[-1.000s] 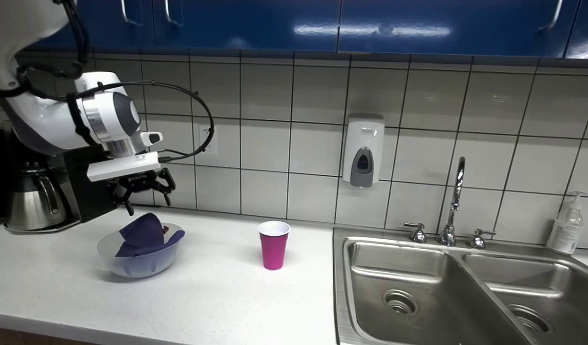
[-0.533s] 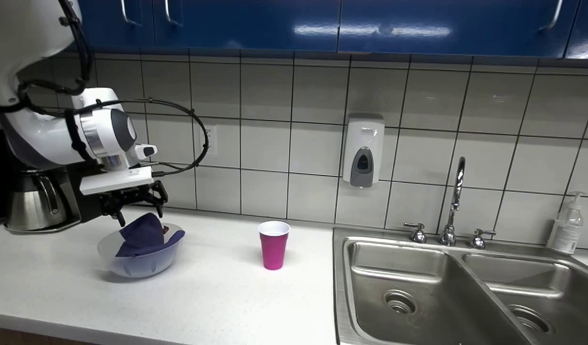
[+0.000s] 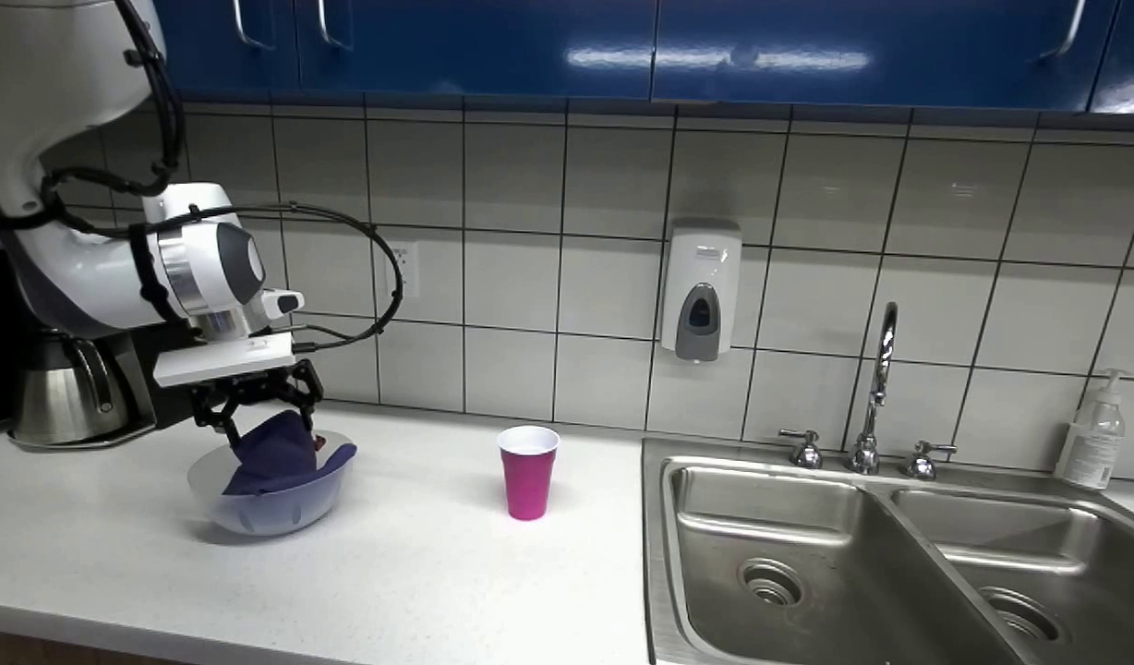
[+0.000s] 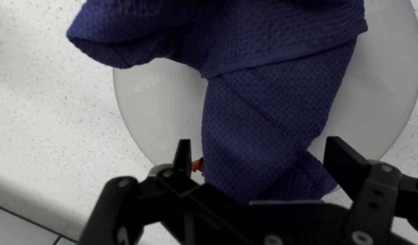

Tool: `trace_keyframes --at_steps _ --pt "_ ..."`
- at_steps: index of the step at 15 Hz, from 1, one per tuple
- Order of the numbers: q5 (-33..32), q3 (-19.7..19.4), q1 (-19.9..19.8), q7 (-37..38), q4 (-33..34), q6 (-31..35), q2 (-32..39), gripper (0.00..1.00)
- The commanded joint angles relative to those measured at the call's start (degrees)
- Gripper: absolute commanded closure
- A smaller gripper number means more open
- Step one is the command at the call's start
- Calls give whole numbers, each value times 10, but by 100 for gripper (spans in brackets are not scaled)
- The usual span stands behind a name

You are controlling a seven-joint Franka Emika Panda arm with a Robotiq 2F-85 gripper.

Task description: Remove the blue towel from the clear bowl and put it on the countertop

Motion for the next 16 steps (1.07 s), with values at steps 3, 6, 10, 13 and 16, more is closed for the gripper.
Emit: trace_keyframes --at_steps 3,6,10,13,16 --pt "2 -2 2 -3 -3 9 -1 0" --pt "-17 -10 6 10 -5 30 4 0" --pt "-36 -24 12 28 -4 58 17 0" --pt "-34 -30 17 37 -2 66 26 0" --pt "-28 -34 27 60 1 70 34 0"
